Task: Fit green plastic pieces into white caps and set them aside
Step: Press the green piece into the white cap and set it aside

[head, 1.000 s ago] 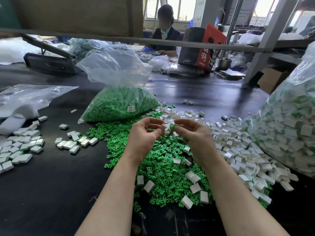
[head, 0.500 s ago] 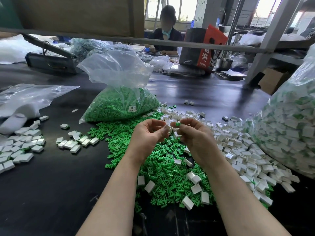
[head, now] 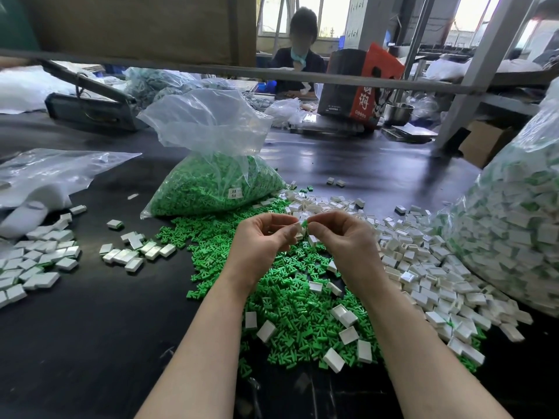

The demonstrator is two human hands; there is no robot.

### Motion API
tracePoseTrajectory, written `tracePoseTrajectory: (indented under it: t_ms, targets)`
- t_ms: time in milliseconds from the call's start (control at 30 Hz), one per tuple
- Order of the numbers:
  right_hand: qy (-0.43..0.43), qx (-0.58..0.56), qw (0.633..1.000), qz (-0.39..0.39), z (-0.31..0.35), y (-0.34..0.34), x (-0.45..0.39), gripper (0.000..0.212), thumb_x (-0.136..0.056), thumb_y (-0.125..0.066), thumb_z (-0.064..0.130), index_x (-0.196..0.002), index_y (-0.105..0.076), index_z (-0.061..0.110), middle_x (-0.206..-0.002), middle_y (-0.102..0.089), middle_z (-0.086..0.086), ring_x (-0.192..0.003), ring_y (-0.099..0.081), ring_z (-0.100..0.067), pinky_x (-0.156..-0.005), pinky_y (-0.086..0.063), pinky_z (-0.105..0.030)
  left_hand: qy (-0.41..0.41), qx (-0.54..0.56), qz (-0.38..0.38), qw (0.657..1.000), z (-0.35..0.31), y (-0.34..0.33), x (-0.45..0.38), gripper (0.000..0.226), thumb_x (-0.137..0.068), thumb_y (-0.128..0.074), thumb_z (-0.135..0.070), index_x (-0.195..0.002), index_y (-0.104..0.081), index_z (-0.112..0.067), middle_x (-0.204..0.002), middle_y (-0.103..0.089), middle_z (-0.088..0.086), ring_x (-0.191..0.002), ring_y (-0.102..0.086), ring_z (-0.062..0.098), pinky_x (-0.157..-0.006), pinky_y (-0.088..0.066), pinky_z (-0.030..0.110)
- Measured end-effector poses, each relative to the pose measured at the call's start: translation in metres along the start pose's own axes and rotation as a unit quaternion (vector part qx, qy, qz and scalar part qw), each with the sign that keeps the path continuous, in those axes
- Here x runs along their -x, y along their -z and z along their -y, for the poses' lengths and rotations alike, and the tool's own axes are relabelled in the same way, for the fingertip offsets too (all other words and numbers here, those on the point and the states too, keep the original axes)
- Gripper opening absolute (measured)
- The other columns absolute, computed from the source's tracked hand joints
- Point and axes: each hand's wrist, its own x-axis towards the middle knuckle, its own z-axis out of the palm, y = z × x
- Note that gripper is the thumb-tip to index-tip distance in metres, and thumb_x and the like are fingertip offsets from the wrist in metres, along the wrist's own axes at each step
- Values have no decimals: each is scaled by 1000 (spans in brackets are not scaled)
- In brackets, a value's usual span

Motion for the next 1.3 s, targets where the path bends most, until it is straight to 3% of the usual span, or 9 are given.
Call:
tracePoseTrajectory:
  t_ms: [367,533,700,867,1033,1133,1300]
  targets:
    - [20,95,994,41,-1,0,-1,8,-85,-73,5,-90,-74,10,-82,-74,1,-74,-68,-6,-73,-54,-18,-13,-50,2,999,4,2,-1,8,-85,-72,-5,-85,-75,-13,-79,-75,6,-70,-67,11,-68,-54,19]
    - [-16,89,996,20,-7,-1,-2,11,-87,-74,21,-95,-72,14,-81,-74,-3,-75,-69,-15,-70,-56,-25,-17,-44,2,999,4,5,-1,10,-87,-69,-6,-86,-75,-14,-83,-75,9,-74,-67,14,-72,-57,21]
    - [-11,138,990,35,-11,-6,-3,12,-94,-65,23,-86,-71,18,-73,-72,4,-61,-62,-2,-60,-48,-15,-6,-15,0,1000,4,2,0,8,-87,-69,-2,-87,-73,-9,-79,-75,6,-75,-69,17,-74,-59,25]
    - [4,166,985,40,-11,-5,-3,17,-94,-64,23,-88,-72,10,-74,-72,2,-67,-67,-16,-66,-53,-28,-3,-26,-6,1000,2,1,1,7,-85,-71,0,-90,-72,-4,-78,-74,9,-72,-71,16,-68,-57,21]
    - [19,159,985,66,-10,-5,-2,16,-96,-62,23,-88,-71,12,-73,-70,4,-56,-57,2,-54,-43,-12,1,-28,-16,999,2,4,0,10,-84,-71,0,-94,-72,0,-85,-74,18,-74,-71,20,-71,-60,26]
    - [20,154,986,66,-9,-5,-2,11,-94,-64,19,-88,-70,12,-73,-70,2,-65,-64,-8,-62,-51,-20,2,-25,-14,1000,2,5,-1,11,-83,-73,-1,-94,-71,0,-85,-74,19,-75,-71,23,-75,-61,31]
    - [17,180,981,72,-9,-2,-3,13,-93,-66,18,-83,-69,9,-75,-70,-7,-70,-65,-24,-67,-53,-35,-3,-48,7,999,3,6,0,7,-82,-73,1,-88,-71,-1,-80,-74,15,-71,-72,19,-65,-56,22]
